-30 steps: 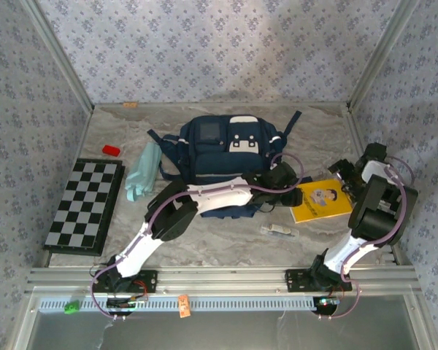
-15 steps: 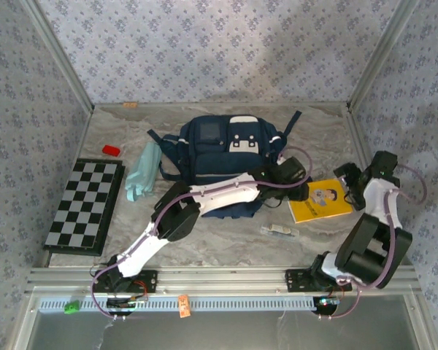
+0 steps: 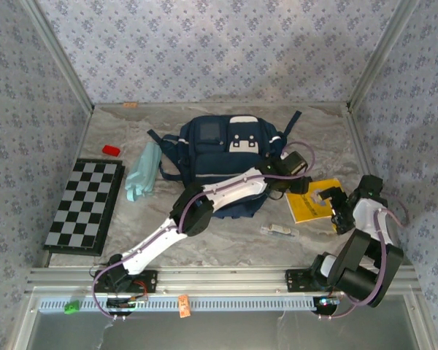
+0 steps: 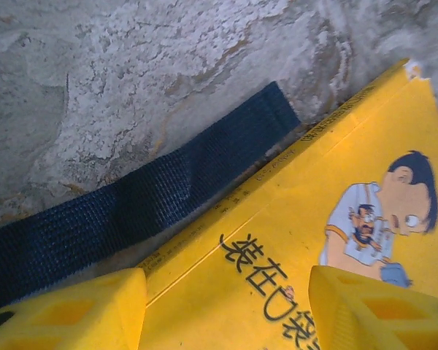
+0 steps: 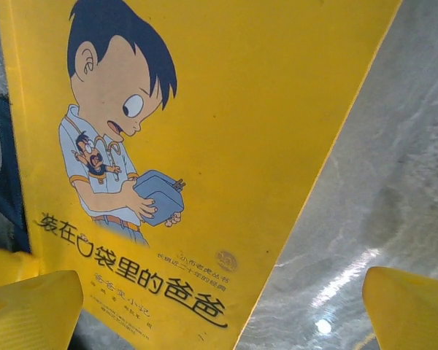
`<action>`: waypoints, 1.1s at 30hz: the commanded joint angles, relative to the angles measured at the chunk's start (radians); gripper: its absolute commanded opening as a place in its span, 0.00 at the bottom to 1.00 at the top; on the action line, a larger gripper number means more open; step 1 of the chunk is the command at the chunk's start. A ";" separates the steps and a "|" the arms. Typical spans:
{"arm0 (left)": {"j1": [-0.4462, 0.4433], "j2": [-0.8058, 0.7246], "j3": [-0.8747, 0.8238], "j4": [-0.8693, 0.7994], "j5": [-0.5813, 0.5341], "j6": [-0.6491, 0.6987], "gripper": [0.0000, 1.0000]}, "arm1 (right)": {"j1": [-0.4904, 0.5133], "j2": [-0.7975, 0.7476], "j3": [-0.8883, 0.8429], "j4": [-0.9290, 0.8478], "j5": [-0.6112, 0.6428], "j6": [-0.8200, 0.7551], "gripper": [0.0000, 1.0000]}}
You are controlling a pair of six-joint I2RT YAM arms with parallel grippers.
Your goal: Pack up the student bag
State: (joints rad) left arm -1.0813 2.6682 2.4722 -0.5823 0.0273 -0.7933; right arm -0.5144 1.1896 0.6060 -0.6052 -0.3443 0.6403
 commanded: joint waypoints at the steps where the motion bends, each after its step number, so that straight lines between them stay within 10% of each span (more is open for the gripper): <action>1: 0.003 0.032 0.076 -0.037 0.005 0.014 0.61 | 0.007 0.019 -0.009 0.058 -0.061 0.021 1.00; 15: -0.032 -0.028 0.034 -0.217 0.020 -0.025 0.58 | 0.051 0.174 0.111 0.202 -0.117 0.003 1.00; 33: 0.005 -0.210 -0.220 -0.108 -0.016 -0.106 0.52 | 0.015 0.173 0.171 -0.093 -0.027 -0.162 0.89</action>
State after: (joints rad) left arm -1.0969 2.4573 2.2364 -0.6960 0.0208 -0.8890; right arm -0.4931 1.3842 0.8200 -0.6163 -0.3950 0.5125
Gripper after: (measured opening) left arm 0.524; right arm 0.911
